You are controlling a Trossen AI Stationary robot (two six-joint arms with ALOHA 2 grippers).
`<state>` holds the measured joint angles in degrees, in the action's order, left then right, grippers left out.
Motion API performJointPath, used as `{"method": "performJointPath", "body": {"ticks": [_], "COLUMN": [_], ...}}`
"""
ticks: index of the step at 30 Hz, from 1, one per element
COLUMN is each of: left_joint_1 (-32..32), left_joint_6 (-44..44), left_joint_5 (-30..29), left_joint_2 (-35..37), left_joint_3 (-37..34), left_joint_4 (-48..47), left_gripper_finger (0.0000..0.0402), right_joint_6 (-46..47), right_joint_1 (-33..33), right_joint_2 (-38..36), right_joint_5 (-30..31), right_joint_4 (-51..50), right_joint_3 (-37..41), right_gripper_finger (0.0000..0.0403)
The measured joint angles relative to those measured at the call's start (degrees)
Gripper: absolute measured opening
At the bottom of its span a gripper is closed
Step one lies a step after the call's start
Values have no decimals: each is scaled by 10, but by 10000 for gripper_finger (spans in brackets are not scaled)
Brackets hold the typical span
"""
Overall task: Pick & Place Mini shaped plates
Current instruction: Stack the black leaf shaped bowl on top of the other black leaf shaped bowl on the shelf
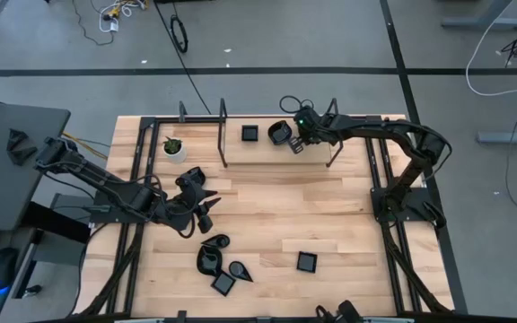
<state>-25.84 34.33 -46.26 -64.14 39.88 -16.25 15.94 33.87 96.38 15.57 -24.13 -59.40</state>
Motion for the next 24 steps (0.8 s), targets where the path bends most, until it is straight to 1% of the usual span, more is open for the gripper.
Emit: {"method": "performJointPath", "body": {"ticks": [2,7,13,18,24], "left_joint_1": [0,0,0,0,0], "left_joint_6": [0,0,0,0,0], "left_joint_5": [0,0,0,0,0], "left_joint_2": [0,0,0,0,0], "left_joint_3": [0,0,0,0,0], "left_joint_4": [0,0,0,0,0], "left_gripper_finger": [106,106,106,106,106], "right_joint_6": [0,1,25,26,7], "right_joint_1": [0,-5,-27,-38,-37], "right_joint_2": [4,6,6,6,0], "right_joint_5": [-1,-33,-36,-36,5], "right_joint_4": [1,3,2,1,0], "right_joint_3": [0,0,0,0,0], "right_gripper_finger": [2,2,2,2,2]}}
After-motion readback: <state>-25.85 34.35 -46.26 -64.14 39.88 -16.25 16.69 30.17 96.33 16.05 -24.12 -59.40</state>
